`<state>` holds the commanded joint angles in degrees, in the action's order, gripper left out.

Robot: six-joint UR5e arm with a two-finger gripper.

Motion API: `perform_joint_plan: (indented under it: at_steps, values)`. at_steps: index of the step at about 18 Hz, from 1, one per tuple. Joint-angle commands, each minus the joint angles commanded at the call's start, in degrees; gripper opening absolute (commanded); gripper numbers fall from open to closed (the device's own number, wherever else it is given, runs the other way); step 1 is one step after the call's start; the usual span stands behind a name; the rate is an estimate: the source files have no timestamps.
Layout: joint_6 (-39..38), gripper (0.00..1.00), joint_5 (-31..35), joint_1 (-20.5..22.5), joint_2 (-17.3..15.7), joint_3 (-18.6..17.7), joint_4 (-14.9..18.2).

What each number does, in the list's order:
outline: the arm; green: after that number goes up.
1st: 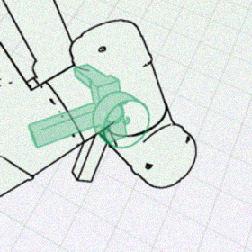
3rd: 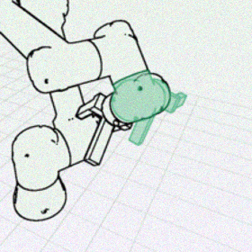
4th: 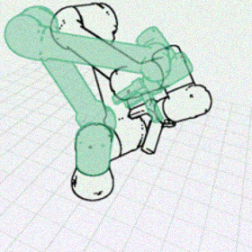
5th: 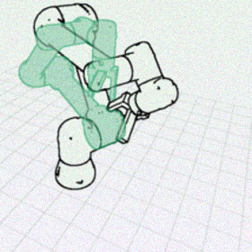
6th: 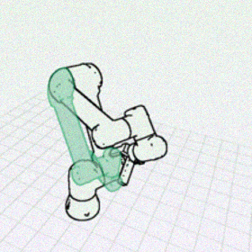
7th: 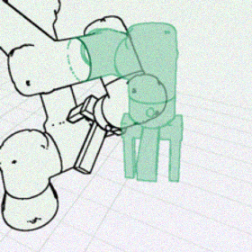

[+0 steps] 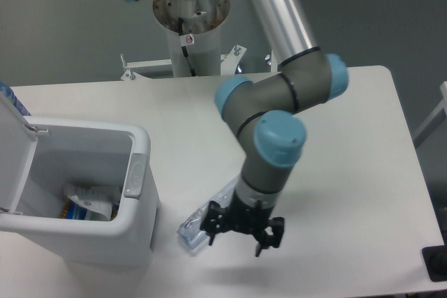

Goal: Place the trash in the trash can
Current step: 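Move the open gripper over the clear plastic water bottle, then lower the gripper and close it on the bottle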

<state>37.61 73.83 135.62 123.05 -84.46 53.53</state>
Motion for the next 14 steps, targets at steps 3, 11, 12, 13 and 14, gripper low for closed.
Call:
perform_joint_plan:
  at_steps: [3,11,12,13,14]
  values:
    - [2.37,1.0,2.54,-1.49,0.17,-0.27,1.75]
    - [6.16,1.0,5.98,-4.74,1.05,-0.09,6.85]
    - [6.16,1.0,5.98,-4.92,1.4,0.17,6.94]
    - [6.16,1.0,5.98,-5.01,1.93,0.52,6.94]
    - [6.16,1.0,5.98,-5.27,2.45,0.96,7.03]
